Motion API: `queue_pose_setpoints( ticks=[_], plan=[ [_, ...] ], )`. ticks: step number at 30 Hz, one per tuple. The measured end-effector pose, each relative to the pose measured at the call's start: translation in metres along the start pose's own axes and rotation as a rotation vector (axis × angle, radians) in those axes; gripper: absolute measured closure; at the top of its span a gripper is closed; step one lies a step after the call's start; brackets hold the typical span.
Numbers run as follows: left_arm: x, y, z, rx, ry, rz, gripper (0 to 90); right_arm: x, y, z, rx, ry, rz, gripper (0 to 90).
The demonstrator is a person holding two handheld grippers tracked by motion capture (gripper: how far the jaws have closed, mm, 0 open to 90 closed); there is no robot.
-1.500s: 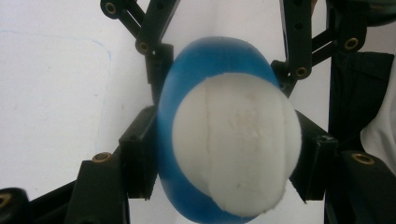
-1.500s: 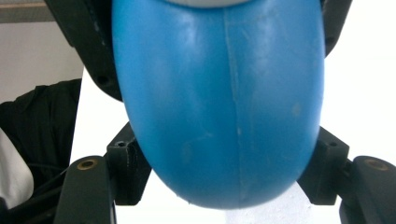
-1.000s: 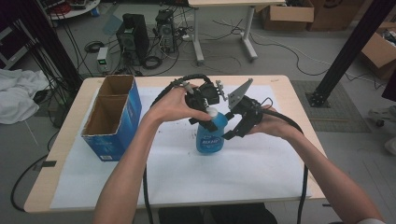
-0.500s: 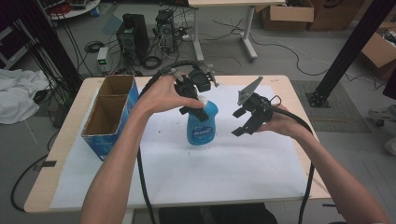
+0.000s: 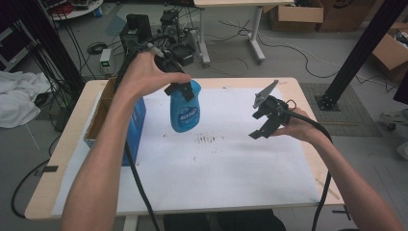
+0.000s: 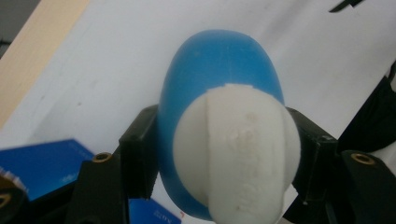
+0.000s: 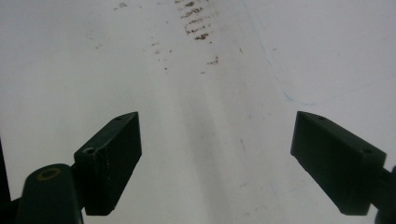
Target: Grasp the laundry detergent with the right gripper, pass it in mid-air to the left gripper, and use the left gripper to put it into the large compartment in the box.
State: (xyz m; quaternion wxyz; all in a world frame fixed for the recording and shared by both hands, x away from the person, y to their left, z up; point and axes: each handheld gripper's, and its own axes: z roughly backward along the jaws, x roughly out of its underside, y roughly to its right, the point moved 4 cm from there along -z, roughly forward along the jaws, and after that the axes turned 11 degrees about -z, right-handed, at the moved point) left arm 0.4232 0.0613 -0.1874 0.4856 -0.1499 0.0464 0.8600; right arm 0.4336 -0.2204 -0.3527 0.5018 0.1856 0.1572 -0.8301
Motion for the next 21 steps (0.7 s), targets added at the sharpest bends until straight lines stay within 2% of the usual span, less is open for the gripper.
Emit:
queue_pose_setpoints(
  ticks=[5,7,12,21],
  plan=[
    [0.012,-0.017,0.027,-0.038,-0.007,0.148,38.2,0.005,0.006,0.004,0.019,-0.005,-0.013,16.2],
    [0.019,-0.024,0.037,-0.060,-0.013,0.192,38.1,0.006,0.008,0.006,0.031,-0.005,-0.018,16.1],
    [0.040,-0.043,0.057,-0.115,0.003,0.328,38.1,0.007,0.011,0.010,0.050,0.005,-0.026,16.2],
    [0.086,-0.070,0.081,-0.190,0.003,0.500,38.2,0.010,0.012,0.013,0.068,0.010,-0.022,16.5]
  ],
)
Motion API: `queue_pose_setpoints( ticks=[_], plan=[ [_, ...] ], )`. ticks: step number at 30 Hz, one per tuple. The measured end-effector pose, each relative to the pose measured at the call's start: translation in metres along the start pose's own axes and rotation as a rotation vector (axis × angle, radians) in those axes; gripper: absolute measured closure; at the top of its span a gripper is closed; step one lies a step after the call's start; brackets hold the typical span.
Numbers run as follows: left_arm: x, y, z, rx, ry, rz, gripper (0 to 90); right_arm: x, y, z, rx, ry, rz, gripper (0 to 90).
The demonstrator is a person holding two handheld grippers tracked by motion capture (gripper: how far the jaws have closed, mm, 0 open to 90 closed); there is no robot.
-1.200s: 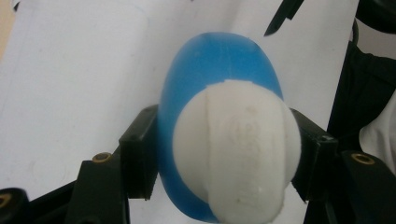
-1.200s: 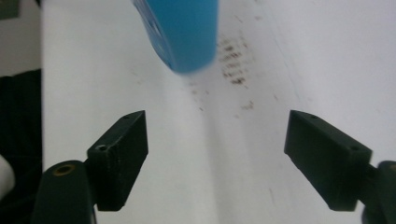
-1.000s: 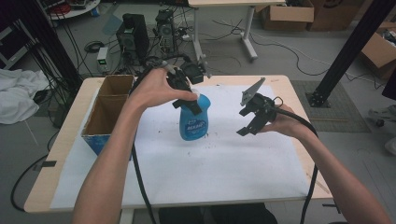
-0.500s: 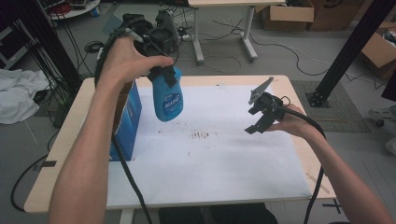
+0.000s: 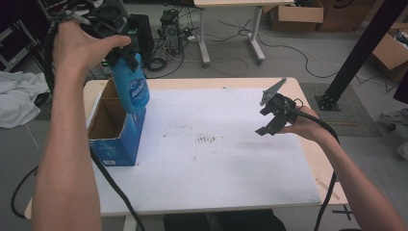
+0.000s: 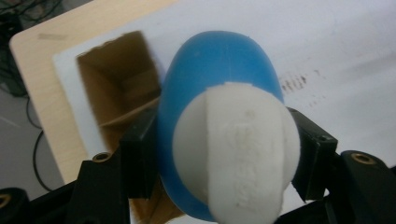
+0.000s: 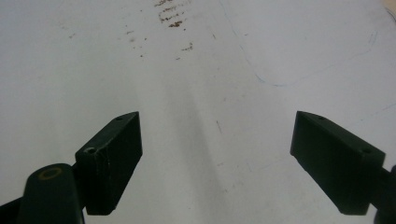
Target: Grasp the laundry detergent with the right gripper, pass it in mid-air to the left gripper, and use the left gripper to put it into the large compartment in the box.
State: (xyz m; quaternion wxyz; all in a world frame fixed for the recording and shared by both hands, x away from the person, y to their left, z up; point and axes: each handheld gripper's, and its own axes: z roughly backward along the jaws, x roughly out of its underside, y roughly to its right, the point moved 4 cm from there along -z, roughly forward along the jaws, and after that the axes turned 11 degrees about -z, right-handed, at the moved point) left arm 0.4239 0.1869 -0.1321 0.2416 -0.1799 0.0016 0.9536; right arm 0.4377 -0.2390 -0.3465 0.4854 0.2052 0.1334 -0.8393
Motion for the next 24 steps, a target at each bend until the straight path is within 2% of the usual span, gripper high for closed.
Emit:
queue_pose_setpoints(
  ticks=[5,10,14,19,22,24],
  plan=[
    [0.016,-0.021,-0.001,-0.051,-0.024,0.091,38.1,0.004,0.002,0.000,0.011,-0.005,-0.007,16.5],
    [0.034,-0.035,-0.019,-0.067,-0.058,0.152,38.1,0.008,0.004,-0.001,0.019,-0.010,-0.014,16.6],
    [0.052,-0.040,-0.047,-0.055,-0.070,0.200,38.1,0.010,0.005,-0.001,0.028,-0.013,-0.017,17.0],
    [0.065,-0.040,-0.084,-0.058,-0.101,0.226,38.1,0.012,0.007,-0.002,0.039,-0.018,-0.026,17.0],
    [0.072,-0.038,-0.106,-0.045,-0.113,0.238,38.1,0.014,0.007,-0.003,0.042,-0.021,-0.029,17.1],
    [0.075,-0.037,-0.117,-0.038,-0.103,0.254,38.1,0.015,0.007,-0.003,0.042,-0.023,-0.023,17.5]
  ],
)
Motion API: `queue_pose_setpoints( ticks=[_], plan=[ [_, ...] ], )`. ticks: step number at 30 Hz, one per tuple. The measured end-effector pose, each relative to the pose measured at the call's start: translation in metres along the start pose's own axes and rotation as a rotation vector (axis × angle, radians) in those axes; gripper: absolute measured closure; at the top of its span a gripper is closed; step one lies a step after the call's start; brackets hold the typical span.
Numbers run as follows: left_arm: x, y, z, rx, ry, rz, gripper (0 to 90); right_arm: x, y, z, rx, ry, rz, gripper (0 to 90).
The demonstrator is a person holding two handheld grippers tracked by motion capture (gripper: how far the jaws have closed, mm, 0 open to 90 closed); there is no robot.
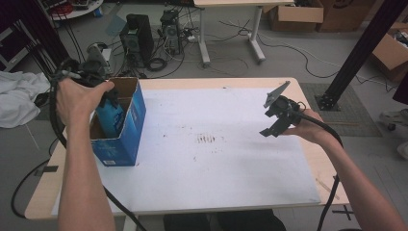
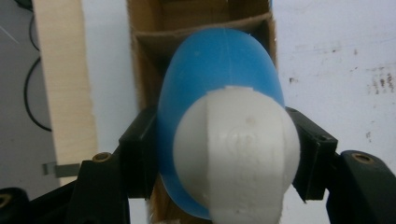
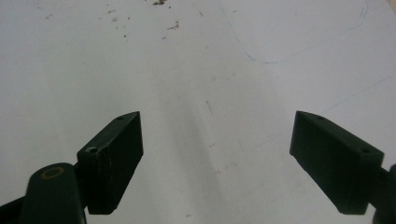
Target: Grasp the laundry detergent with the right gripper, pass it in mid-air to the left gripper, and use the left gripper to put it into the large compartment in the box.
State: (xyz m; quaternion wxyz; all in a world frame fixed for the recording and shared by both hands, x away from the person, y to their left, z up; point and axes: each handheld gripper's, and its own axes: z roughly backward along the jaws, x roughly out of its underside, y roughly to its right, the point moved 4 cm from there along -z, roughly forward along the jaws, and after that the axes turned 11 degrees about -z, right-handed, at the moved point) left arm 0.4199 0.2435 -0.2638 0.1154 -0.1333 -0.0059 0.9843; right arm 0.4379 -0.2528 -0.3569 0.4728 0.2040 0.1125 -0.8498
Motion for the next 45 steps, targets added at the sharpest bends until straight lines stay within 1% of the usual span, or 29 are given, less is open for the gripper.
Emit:
queue_pose_setpoints(
  ticks=[3,4,5,6,11,14,15,19,24,28,30,34,39,45],
  plan=[
    [0.003,0.001,-0.016,0.006,-0.001,0.015,38.1,0.003,0.000,-0.001,0.003,-0.010,0.000,17.6],
    [0.004,0.002,-0.020,0.006,-0.011,0.013,38.1,0.004,0.001,-0.002,0.004,-0.013,-0.004,17.6],
    [0.004,0.002,-0.023,0.003,-0.009,0.016,38.1,0.005,0.001,-0.002,0.006,-0.018,-0.007,17.6],
    [0.005,0.001,-0.026,0.002,-0.002,0.029,38.1,0.006,0.001,-0.003,0.011,-0.019,-0.007,17.6],
    [0.009,-0.001,-0.041,-0.006,-0.020,0.035,38.1,0.011,0.001,-0.006,0.007,-0.030,-0.014,17.6],
    [0.011,-0.001,-0.047,-0.014,-0.016,0.043,38.1,0.013,0.001,-0.008,0.008,-0.035,-0.017,17.7],
    [0.011,-0.001,-0.047,-0.016,-0.008,0.045,38.0,0.014,0.001,-0.008,0.008,-0.036,-0.017,17.7],
    [0.012,-0.001,-0.047,-0.013,-0.006,0.045,38.0,0.014,0.001,-0.009,0.010,-0.038,-0.014,17.8],
    [0.016,-0.001,-0.046,-0.014,0.008,0.048,38.0,0.014,-0.001,-0.007,0.009,-0.033,-0.014,17.9],
    [0.019,0.000,-0.047,-0.021,0.033,0.057,37.9,0.015,-0.001,-0.007,0.011,-0.035,-0.012,17.9],
    [0.019,0.000,-0.046,-0.022,0.035,0.055,37.9,0.016,-0.001,-0.007,0.010,-0.035,-0.014,18.0],
    [0.018,-0.001,-0.048,-0.024,0.049,0.066,37.8,0.016,-0.001,-0.007,0.014,-0.036,-0.016,18.0],
    [0.017,-0.002,-0.048,-0.020,0.045,0.074,37.8,0.016,-0.001,-0.007,0.013,-0.039,-0.022,18.0],
    [0.017,-0.003,-0.048,-0.016,0.043,0.075,37.7,0.015,-0.002,-0.008,0.010,-0.040,-0.015,18.1]
  ],
)
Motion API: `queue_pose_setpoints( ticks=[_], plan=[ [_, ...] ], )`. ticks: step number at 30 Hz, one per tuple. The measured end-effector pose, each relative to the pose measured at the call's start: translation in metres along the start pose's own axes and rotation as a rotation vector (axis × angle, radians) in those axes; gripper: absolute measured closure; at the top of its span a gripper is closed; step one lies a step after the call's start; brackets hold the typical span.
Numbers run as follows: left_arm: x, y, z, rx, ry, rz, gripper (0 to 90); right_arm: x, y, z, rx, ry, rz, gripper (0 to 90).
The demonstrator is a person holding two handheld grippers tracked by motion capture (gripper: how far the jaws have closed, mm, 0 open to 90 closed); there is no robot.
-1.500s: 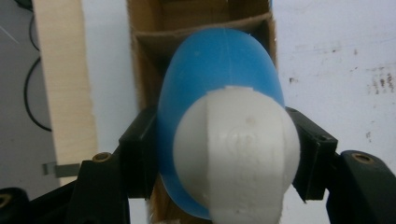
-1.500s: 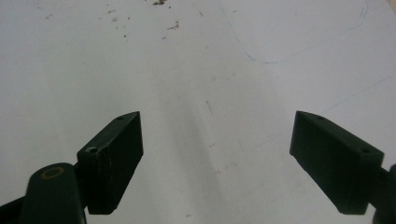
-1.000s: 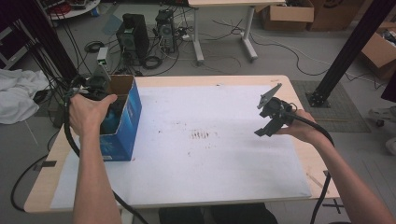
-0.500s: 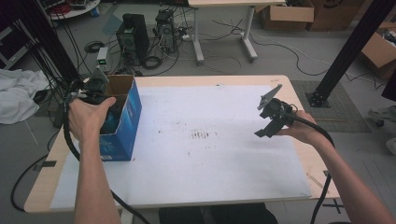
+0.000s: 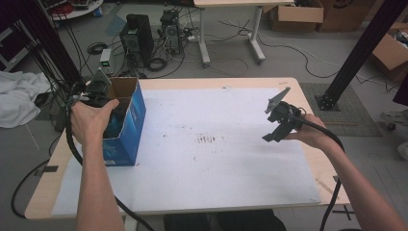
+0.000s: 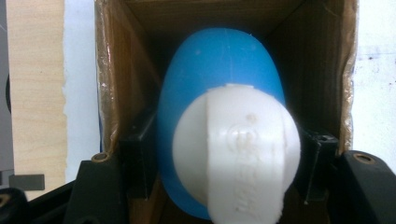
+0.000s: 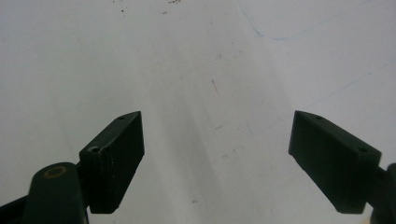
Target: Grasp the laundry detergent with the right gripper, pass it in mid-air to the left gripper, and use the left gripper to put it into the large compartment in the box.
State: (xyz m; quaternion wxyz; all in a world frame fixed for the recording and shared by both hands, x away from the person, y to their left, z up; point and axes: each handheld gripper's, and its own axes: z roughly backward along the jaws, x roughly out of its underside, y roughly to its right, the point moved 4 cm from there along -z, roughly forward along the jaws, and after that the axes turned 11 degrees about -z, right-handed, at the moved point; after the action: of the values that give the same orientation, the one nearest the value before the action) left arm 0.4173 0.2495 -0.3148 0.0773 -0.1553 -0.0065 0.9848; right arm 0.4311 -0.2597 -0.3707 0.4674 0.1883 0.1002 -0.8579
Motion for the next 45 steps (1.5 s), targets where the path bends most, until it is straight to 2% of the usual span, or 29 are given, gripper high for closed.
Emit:
queue_pose_setpoints(
  ticks=[19,45],
  plan=[
    [-0.0020,0.0026,0.0003,-0.018,0.008,-0.007,37.1,-0.0005,-0.0010,-0.0023,-0.002,-0.008,0.004,18.1],
    [-0.0034,0.0045,0.0054,-0.023,0.021,-0.006,31.8,0.0011,-0.0022,-0.0046,-0.003,-0.020,0.006,18.0]
  ],
)
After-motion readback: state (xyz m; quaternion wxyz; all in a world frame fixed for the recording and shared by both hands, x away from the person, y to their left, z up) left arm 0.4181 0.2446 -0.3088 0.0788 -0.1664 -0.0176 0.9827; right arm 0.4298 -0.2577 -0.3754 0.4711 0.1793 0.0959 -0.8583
